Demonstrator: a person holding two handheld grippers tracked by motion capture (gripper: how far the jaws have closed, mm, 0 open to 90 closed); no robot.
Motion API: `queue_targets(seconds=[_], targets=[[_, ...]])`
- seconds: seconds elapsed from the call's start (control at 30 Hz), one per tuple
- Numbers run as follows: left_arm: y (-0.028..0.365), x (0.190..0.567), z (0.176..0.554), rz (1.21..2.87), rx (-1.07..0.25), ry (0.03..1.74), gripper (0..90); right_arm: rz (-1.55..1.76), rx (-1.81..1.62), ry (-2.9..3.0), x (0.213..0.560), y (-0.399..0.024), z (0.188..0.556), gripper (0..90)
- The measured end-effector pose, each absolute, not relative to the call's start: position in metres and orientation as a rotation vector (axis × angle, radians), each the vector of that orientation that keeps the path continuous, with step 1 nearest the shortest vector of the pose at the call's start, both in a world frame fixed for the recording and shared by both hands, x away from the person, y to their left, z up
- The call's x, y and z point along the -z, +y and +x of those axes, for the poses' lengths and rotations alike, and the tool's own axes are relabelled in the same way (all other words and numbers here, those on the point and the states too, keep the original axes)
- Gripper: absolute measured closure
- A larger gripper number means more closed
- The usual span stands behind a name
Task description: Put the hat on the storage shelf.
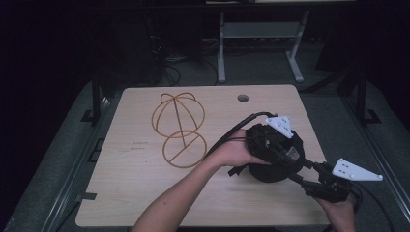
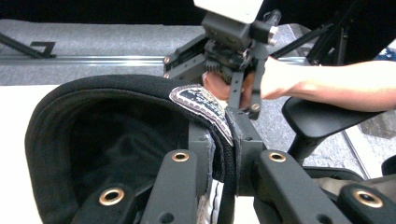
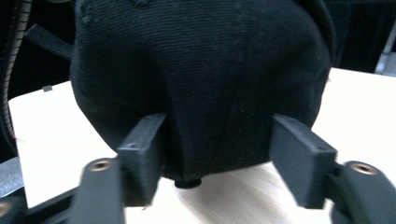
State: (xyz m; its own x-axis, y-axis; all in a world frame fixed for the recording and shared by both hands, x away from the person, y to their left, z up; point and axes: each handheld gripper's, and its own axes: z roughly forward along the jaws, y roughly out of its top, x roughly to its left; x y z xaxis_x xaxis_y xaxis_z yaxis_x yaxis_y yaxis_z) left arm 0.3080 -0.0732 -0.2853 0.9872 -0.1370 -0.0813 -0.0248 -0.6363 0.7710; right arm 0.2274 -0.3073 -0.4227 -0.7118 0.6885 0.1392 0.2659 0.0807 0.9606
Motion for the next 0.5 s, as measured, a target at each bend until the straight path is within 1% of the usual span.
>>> queue_targets(seconds=[0.03,0.17,0.23,0.27,0.3,0.37,0.5], targets=[[-0.077,0.284,0.306,2.258,0.169,-0.126,81.7,0.938,-1.669,2.009,0.423,-0.308,0.225,42.3],[-0.084,0.281,0.300,2.247,0.174,-0.163,81.7,0.871,-1.682,1.973,0.420,-0.316,0.217,65.7],[-0.084,0.279,0.298,2.242,0.175,-0.172,81.8,0.855,-1.690,1.965,0.418,-0.318,0.214,75.0],[-0.084,0.278,0.298,2.240,0.178,-0.172,81.9,0.832,-1.695,1.953,0.416,-0.319,0.213,82.5],[-0.083,0.278,0.297,2.240,0.178,-0.176,81.9,0.832,-1.695,1.953,0.416,-0.319,0.213,82.5],[-0.081,0.277,0.297,2.238,0.174,-0.176,81.9,0.817,-1.694,1.960,0.414,-0.319,0.212,86.6],[-0.076,0.276,0.297,2.235,0.166,-0.180,81.8,0.810,-1.675,1.965,0.411,-0.315,0.210,87.6]])
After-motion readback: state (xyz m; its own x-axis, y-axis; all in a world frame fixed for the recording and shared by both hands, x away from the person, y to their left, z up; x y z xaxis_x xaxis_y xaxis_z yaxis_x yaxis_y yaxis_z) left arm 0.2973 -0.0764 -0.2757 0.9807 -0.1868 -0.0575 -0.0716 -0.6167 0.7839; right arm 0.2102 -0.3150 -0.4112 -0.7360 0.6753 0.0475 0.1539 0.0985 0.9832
